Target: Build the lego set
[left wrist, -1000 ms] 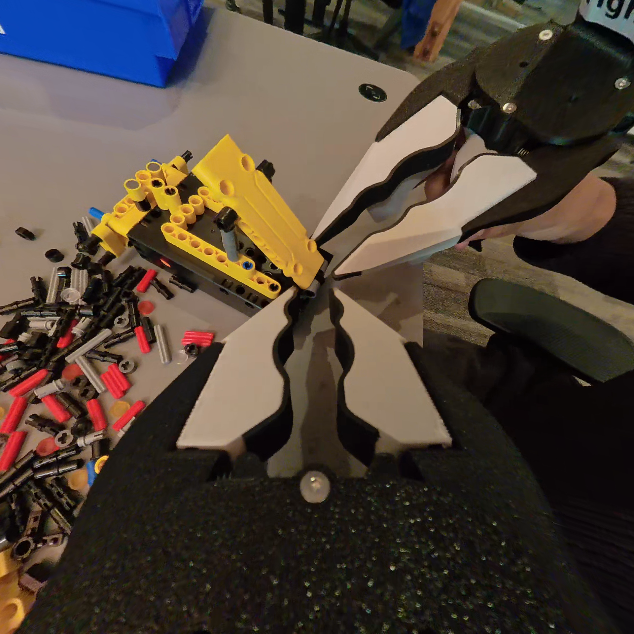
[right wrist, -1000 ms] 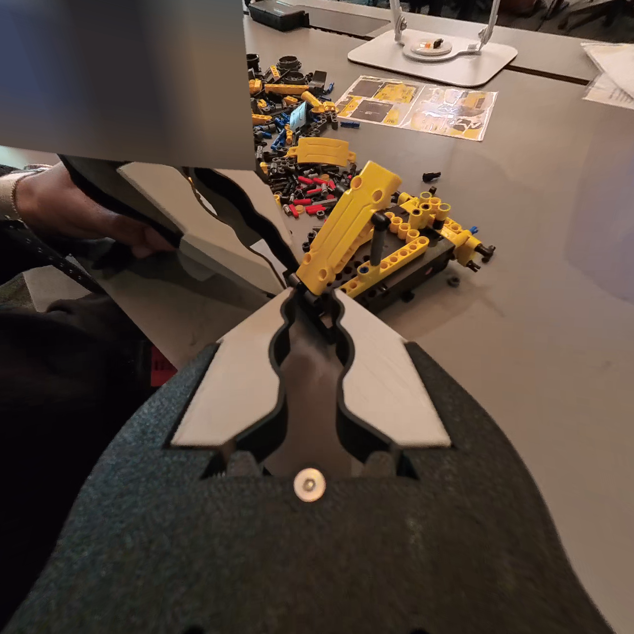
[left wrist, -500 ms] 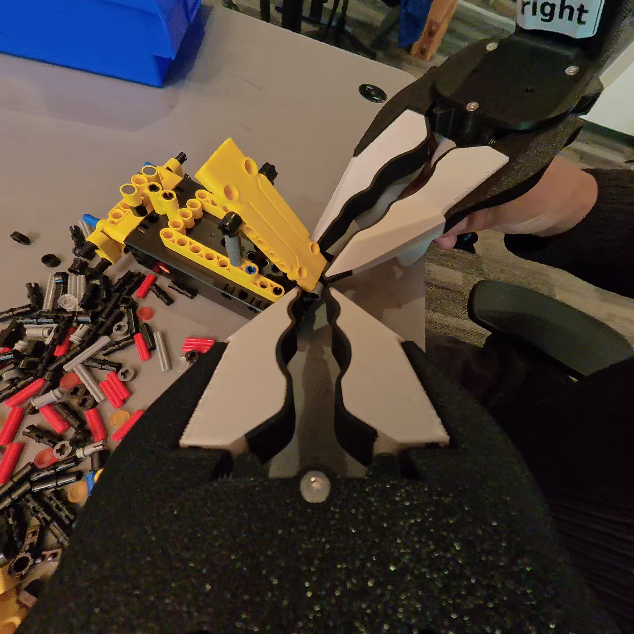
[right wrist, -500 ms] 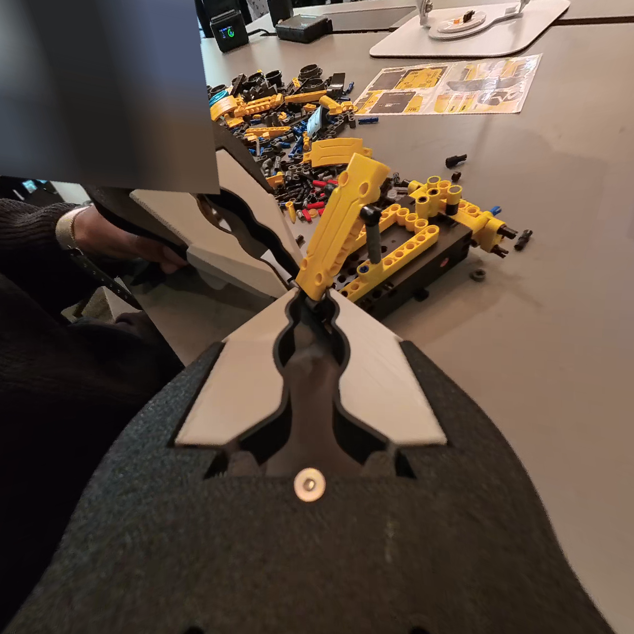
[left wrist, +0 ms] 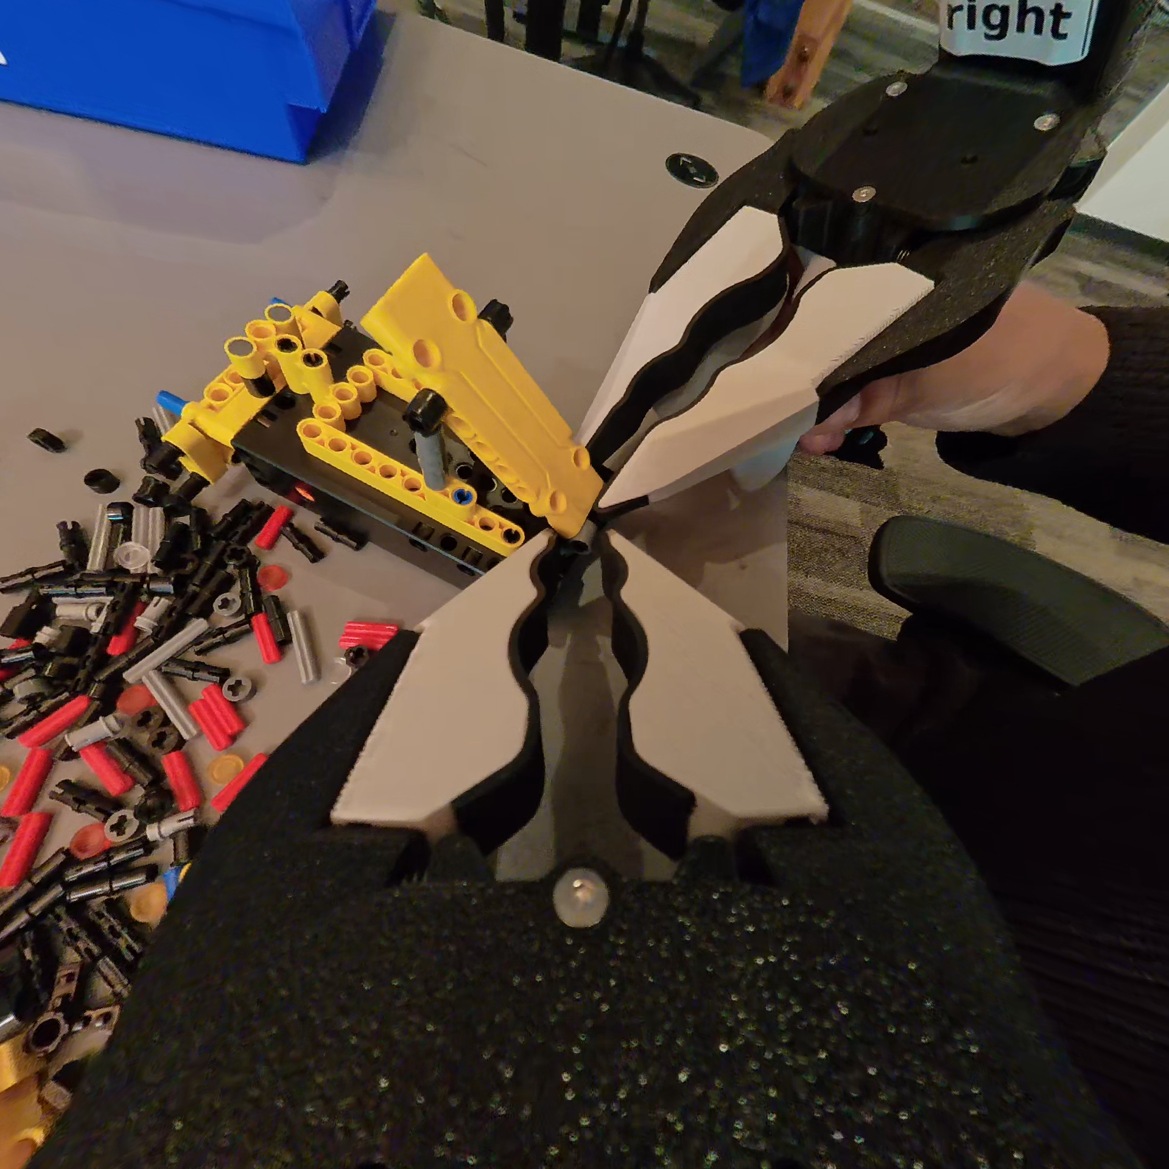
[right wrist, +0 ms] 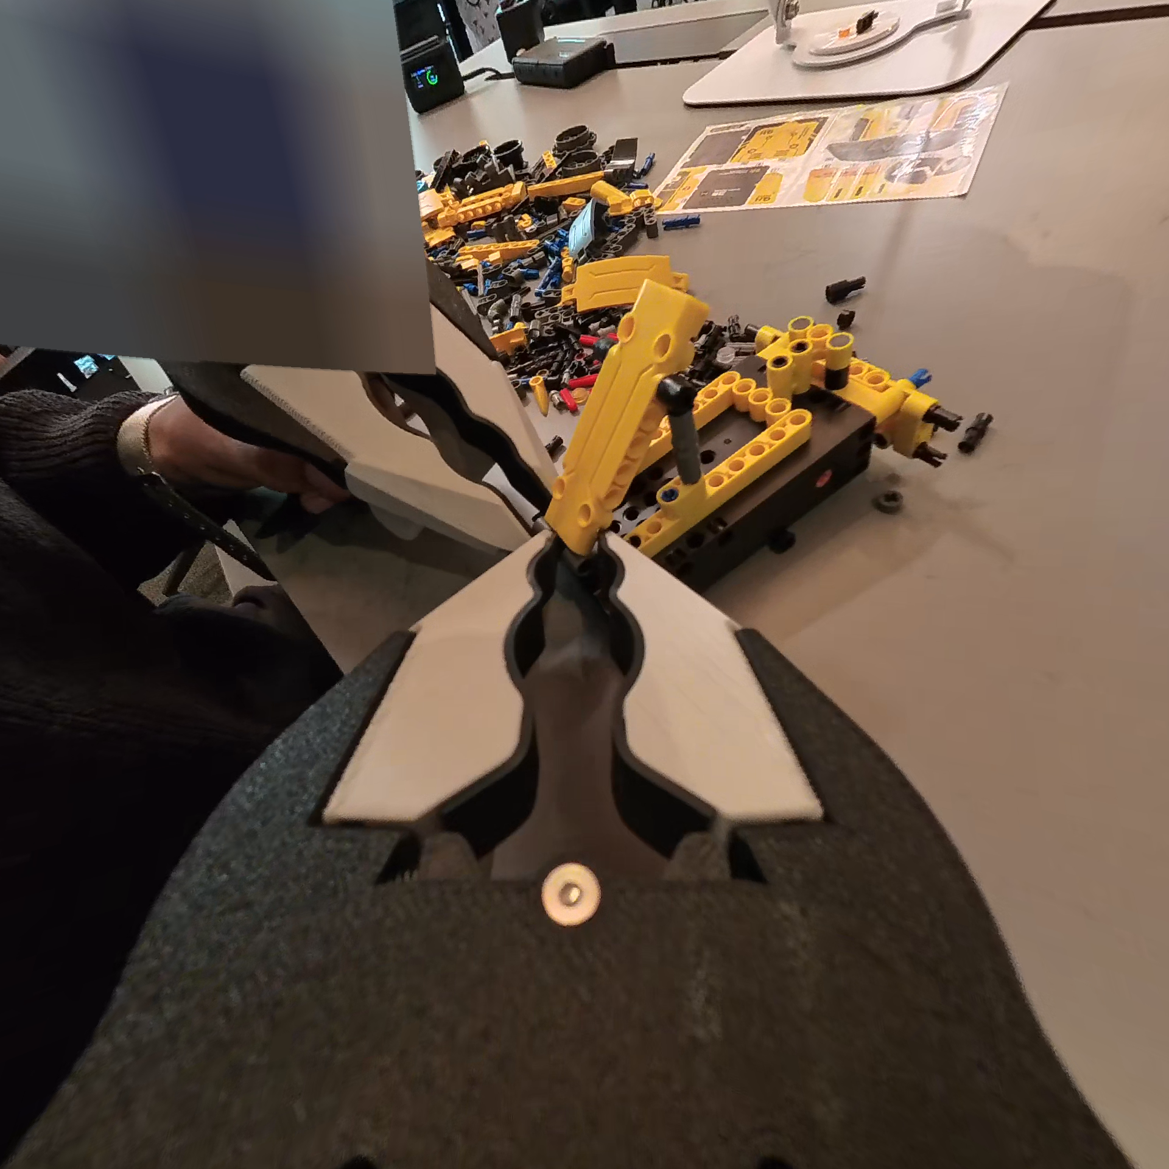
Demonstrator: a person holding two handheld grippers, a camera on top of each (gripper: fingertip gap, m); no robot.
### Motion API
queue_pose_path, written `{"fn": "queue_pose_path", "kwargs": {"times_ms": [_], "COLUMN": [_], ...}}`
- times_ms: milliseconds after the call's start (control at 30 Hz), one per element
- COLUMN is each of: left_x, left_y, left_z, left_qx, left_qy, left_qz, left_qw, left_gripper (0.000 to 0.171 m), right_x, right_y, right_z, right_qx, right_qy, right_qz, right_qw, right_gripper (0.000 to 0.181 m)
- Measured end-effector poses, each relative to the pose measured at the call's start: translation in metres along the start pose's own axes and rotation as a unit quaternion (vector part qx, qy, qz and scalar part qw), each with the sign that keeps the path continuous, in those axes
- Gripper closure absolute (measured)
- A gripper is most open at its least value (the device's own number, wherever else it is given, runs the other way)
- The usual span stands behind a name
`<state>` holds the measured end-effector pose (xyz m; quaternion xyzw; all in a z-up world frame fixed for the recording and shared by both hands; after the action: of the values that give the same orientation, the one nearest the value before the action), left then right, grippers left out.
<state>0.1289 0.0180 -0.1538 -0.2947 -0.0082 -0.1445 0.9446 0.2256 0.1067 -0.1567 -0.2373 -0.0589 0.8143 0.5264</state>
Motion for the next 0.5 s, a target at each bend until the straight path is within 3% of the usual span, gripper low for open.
{"fn": "queue_pose_path", "kwargs": {"times_ms": [500], "left_x": [-0.0011], "left_y": [-0.0004], "left_z": [-0.0013], "left_qx": [-0.005], "left_qy": [0.005], "left_qz": [0.002], "left_qw": [1.000], "left_gripper": [0.162], "right_x": [-0.0005], "right_y": [0.0008], "right_z": [0.0002], "right_qx": [-0.005], "right_qy": [-0.010], "right_qz": [-0.006], "right_qw": [1.000], "right_gripper": [0.170]}}
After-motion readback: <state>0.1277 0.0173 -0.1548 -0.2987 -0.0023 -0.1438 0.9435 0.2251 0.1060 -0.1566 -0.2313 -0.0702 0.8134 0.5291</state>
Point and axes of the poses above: each gripper's, where its closed fingertips meet, y out along the fingers, z out of its top, x = y × z across the jaws, the point moved 8 cm from there along -y, back along the fingers, and after that the axes turned 9 degrees about z, right-handed, at the moved point
